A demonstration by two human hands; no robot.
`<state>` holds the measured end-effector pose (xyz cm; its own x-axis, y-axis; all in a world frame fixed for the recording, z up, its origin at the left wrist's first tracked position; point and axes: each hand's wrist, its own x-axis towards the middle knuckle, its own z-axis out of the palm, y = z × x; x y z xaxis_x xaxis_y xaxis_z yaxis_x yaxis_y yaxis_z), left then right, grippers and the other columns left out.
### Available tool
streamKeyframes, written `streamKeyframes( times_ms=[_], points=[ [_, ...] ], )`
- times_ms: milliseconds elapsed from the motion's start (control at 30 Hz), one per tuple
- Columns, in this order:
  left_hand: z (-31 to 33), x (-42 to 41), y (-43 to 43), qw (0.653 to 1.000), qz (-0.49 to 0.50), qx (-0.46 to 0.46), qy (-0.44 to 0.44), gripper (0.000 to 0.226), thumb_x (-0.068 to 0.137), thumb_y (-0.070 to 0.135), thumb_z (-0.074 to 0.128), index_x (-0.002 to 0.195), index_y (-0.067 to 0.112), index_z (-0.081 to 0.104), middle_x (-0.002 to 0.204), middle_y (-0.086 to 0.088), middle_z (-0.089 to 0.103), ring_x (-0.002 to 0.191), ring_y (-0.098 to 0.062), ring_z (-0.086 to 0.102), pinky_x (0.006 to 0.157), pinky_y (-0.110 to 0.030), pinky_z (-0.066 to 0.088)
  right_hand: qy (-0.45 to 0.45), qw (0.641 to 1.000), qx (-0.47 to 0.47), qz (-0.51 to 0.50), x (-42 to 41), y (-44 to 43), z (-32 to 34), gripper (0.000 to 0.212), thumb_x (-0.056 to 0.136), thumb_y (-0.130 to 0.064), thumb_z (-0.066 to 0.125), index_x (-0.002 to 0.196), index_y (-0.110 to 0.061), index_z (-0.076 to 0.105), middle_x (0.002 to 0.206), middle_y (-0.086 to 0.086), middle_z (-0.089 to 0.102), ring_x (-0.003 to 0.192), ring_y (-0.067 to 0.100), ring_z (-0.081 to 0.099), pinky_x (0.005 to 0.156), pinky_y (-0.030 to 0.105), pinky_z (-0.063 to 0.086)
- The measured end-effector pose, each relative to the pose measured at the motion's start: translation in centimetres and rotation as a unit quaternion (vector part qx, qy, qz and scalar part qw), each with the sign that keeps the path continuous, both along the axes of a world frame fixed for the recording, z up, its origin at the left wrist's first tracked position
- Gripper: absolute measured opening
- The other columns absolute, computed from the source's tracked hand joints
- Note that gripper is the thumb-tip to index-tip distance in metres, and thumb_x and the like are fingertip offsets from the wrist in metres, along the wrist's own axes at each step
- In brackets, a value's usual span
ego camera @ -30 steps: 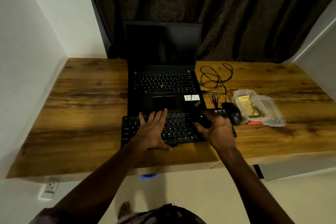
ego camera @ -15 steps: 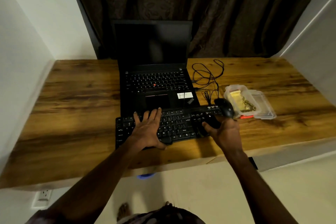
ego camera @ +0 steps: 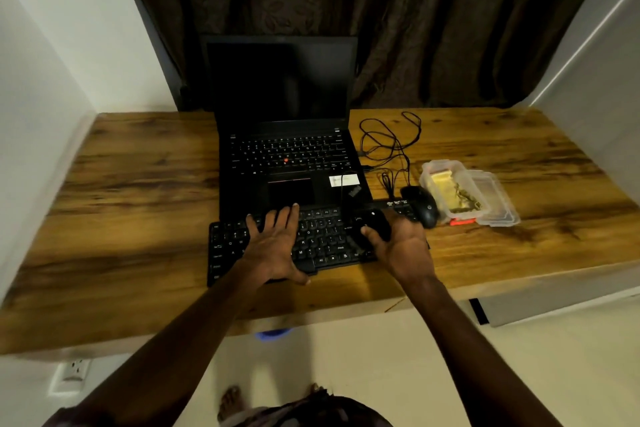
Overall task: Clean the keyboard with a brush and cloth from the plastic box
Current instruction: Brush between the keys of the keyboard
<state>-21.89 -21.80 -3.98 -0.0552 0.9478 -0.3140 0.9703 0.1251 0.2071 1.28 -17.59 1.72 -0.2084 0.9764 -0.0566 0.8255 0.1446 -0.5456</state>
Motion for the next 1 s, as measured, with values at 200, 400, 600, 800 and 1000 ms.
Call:
streamKeyframes(
  times_ms=[200,400,600,800,1000],
  points=[
    [0.1,0.1,0.1,1.0,0.014,-0.011,-0.001,0.156,0.049,0.069,0.084,0.154,0.019,-0.02,0.164,-0.003,0.0,0.15,-0.03,0.002,0.113,-0.068,-0.003,-0.041,0.987,-0.081,0.131,-1.8,0.6,0.3,0.054,0.096,-0.034,0.064,0.144,-0.033,0.041,0.137,0.011,0.046,0.128,0.027,0.045,0.105,0.041,0.044],
    [-0.1,-0.1,-0.2,0.999,0.013,0.018,-0.027,0.159,0.046,0.072,0.084,0.154,0.021,-0.021,0.162,-0.004,0.004,0.149,-0.031,0.004,0.114,-0.069,-0.002,-0.005,0.984,-0.028,0.178,-4.5,3.9,0.4,0.047,0.096,-0.023,0.064,0.141,-0.024,0.048,0.132,0.01,0.055,0.126,0.025,0.048,0.097,0.032,0.042],
    [0.0,-0.2,0.0,0.999,0.015,0.018,-0.036,0.163,0.042,0.074,0.084,0.154,0.021,-0.023,0.164,-0.003,0.001,0.15,-0.031,0.003,0.113,-0.071,-0.003,0.0,0.973,0.048,0.224,-6.0,5.9,0.1,0.041,0.094,-0.019,0.066,0.133,-0.024,0.053,0.123,0.003,0.062,0.115,0.021,0.055,0.096,0.039,0.052],
    [0.1,-0.1,0.0,0.999,0.022,0.008,-0.025,0.162,0.045,0.069,0.086,0.153,0.021,-0.025,0.165,-0.003,0.0,0.151,-0.031,0.001,0.114,-0.071,-0.001,-0.005,0.953,-0.065,0.295,-3.1,4.9,-0.2,0.044,0.092,-0.032,0.067,0.131,-0.04,0.048,0.125,0.003,0.059,0.116,0.022,0.057,0.096,0.049,0.053],
    [0.0,-0.1,0.0,0.999,0.025,0.01,-0.037,0.163,0.044,0.069,0.086,0.152,0.022,-0.026,0.164,-0.003,0.001,0.15,-0.031,0.001,0.113,-0.071,-0.003,-0.001,0.96,-0.096,0.264,-1.6,4.4,-0.8,0.049,0.092,-0.039,0.066,0.136,-0.046,0.046,0.131,0.004,0.053,0.122,0.021,0.051,0.101,0.045,0.048]
  ],
)
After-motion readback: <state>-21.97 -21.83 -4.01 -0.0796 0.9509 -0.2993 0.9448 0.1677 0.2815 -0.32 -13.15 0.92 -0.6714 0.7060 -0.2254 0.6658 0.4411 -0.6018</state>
